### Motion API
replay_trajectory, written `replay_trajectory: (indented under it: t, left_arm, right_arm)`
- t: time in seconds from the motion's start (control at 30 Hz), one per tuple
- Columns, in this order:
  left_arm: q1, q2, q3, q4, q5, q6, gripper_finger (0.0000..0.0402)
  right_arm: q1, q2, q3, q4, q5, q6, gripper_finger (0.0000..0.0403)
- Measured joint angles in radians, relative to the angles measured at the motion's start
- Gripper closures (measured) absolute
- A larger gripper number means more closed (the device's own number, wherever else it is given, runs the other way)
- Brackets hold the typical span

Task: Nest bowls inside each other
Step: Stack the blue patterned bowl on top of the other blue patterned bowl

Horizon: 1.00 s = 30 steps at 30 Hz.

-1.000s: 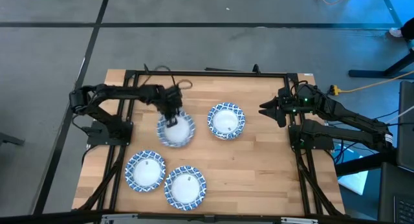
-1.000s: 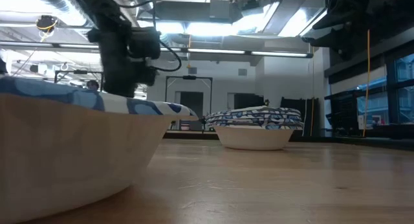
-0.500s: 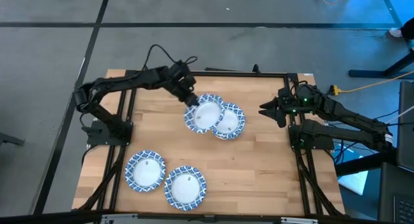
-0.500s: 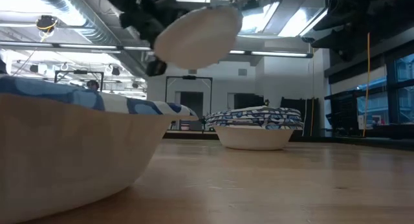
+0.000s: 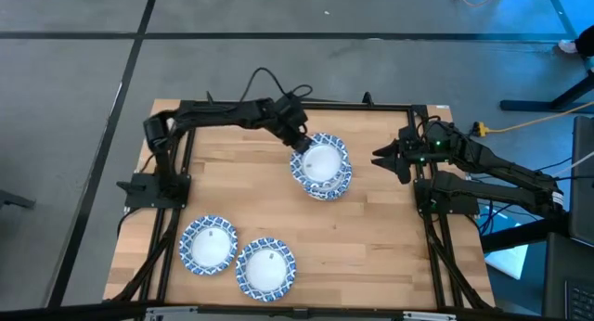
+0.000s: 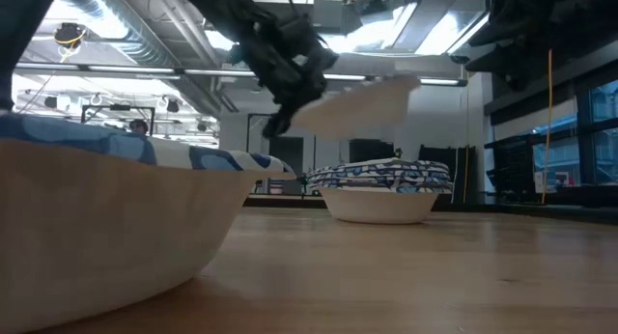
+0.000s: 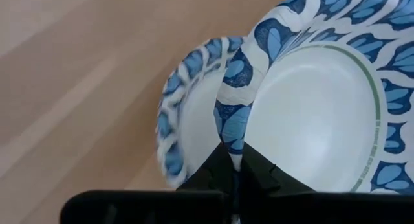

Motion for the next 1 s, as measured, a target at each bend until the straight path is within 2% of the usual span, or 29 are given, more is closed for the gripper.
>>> replay_trajectory:
  t: [0.17,0.4,0.53,0.73,1.0]
  left_arm:
    - [-0.021,0.07,0.004,0.066,-0.007,-0.043,0.0401]
    - [-0.056,0.143,0.004,0.088,-0.079,-0.073,0.0401]
    - [-0.07,0.158,0.004,0.125,-0.081,-0.069,0.039]
    - [-0.074,0.16,0.004,0.13,-0.082,-0.048,0.0352]
    - [-0.07,0.16,0.004,0.132,-0.019,-0.019,0.0253]
  right_arm:
    - [0.0,0.0,0.0,-0.019,0.0,-0.021,0.0205]
    - [0.0,0.0,0.0,-0.059,-0.001,-0.028,0.0205]
    - [0.0,0.0,0.0,-0.073,-0.002,-0.046,0.0205]
    - [0.0,0.0,0.0,-0.073,-0.002,-0.051,0.0205]
    - [0.0,0.0,0.0,-0.073,-0.002,-0.072,0.0205]
